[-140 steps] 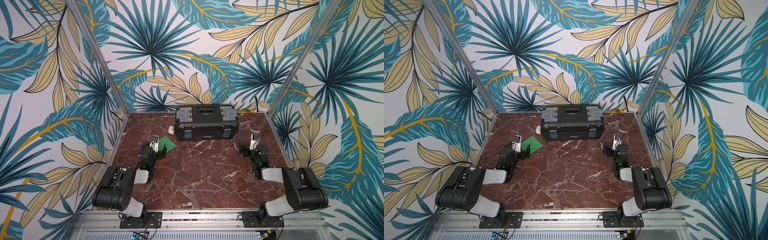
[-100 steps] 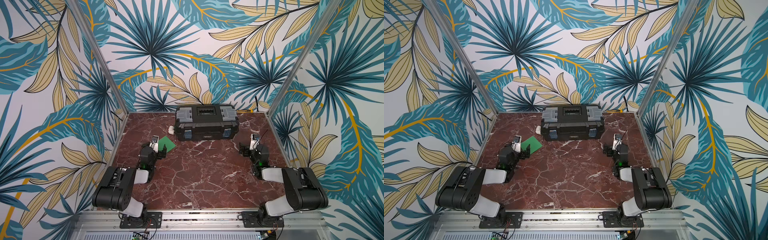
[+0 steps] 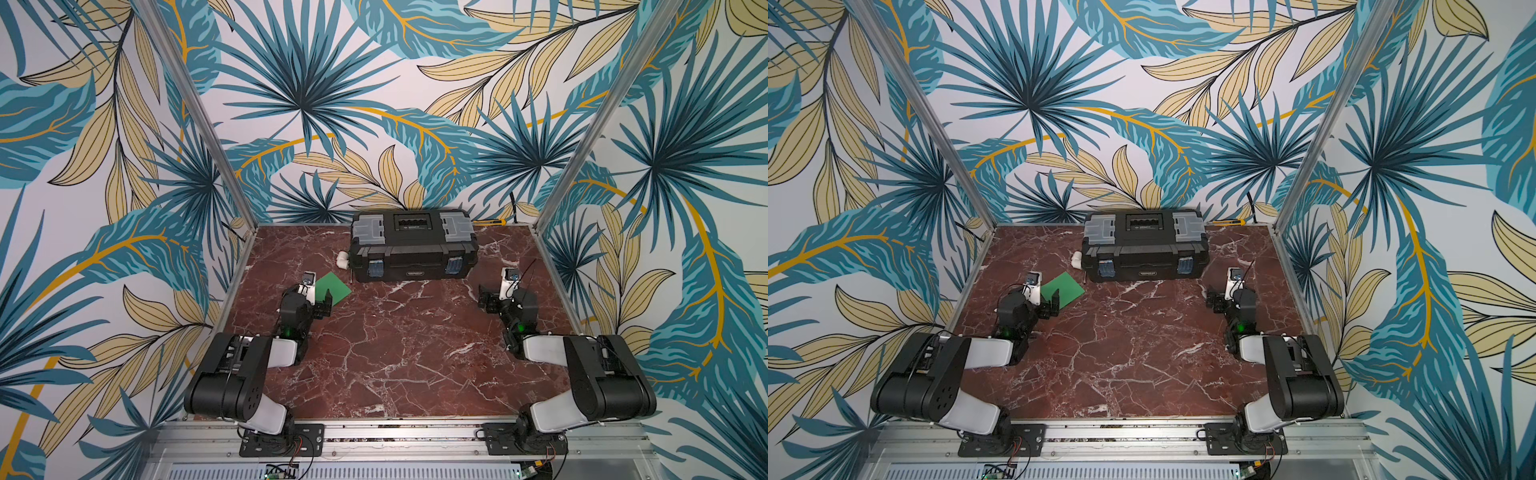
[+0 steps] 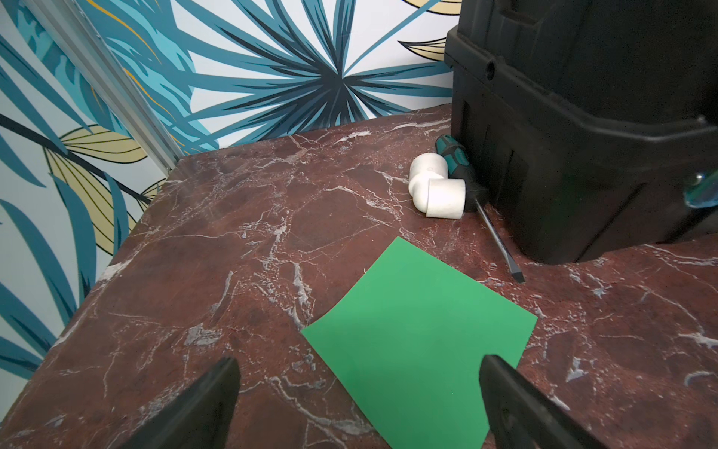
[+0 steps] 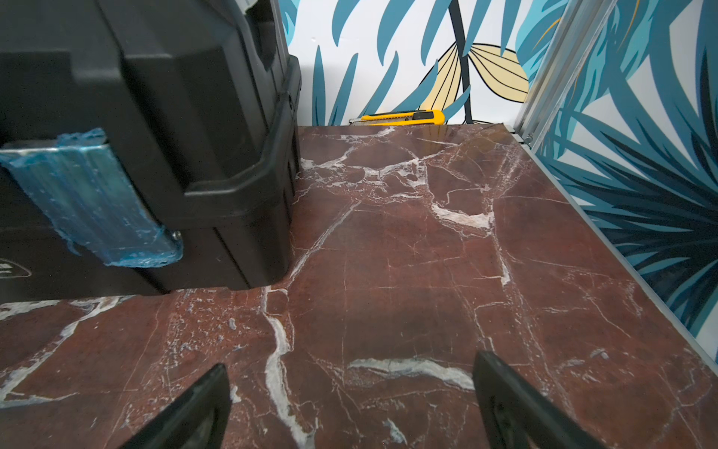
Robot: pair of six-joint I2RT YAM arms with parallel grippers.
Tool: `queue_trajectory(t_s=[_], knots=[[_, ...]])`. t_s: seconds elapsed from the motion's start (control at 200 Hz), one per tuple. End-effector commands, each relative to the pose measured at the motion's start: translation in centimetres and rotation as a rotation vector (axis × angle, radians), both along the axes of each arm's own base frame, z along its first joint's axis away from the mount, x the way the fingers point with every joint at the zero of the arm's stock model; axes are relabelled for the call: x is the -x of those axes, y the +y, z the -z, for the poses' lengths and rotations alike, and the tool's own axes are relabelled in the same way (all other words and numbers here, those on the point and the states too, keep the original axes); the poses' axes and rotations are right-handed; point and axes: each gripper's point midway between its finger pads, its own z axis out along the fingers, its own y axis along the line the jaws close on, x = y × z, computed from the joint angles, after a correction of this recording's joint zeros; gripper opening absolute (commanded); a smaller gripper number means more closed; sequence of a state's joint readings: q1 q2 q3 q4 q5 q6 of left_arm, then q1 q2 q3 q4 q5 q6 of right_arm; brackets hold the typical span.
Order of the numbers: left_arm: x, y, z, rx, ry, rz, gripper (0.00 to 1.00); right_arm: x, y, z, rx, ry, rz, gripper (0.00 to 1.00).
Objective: Fold the square paper along the opposite sides
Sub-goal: Pick up the paper from the center of the board.
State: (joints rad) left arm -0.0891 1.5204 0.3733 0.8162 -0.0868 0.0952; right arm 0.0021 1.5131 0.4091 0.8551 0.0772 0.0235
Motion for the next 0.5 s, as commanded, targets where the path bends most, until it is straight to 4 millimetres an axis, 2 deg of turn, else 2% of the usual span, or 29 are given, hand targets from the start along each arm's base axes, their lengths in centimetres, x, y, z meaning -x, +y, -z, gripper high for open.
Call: queue_trajectory(t_s=[0.0, 0.065, 0.115, 0.155, 0.215, 0.3, 0.336, 0.406, 0.496], knots=[[-1.1, 0.6, -1.4, 0.024, -0.032, -0.015, 1.00, 0.0, 0.2, -0.4, -0.006, -0.014, -0.012, 0.97], [-1.6, 0.9, -2.6, 0.020, -0.063, -0.039, 1.00, 0.0, 0.6, -2.0, -0.003, 0.003, -0.039, 0.96], [-1.9, 2.0, -3.7, 0.011, 0.012, -0.116, 1.00, 0.1, 0.4, -3.7, -0.019, 0.046, -0.017, 0.95], [-1.8, 2.6, -5.1, 0.029, 0.098, -0.170, 1.00, 0.4, 0.2, -5.4, -0.037, 0.056, 0.008, 0.94], [-1.5, 3.1, -8.3, 0.066, 0.161, -0.221, 1.00, 0.8, 0.5, -7.4, -0.066, 0.088, 0.033, 0.94], [-0.5, 3.3, -11.3, 0.172, 0.221, -0.295, 1.00, 1.7, 1.4, -8.4, -0.066, 0.222, 0.068, 0.94], [0.1, 2.8, -11.4, 0.222, 0.268, -0.301, 1.00, 2.1, 1.5, -8.3, -0.060, 0.285, 0.093, 0.94], [0.9, 1.7, -11.1, 0.338, 0.332, -0.312, 1.00, 3.5, 2.0, -7.0, -0.063, 0.446, 0.131, 0.92], [1.8, 0.5, -8.8, 0.477, 0.423, -0.335, 1.00, 4.4, 3.1, -5.5, -0.023, 0.592, 0.131, 0.92]])
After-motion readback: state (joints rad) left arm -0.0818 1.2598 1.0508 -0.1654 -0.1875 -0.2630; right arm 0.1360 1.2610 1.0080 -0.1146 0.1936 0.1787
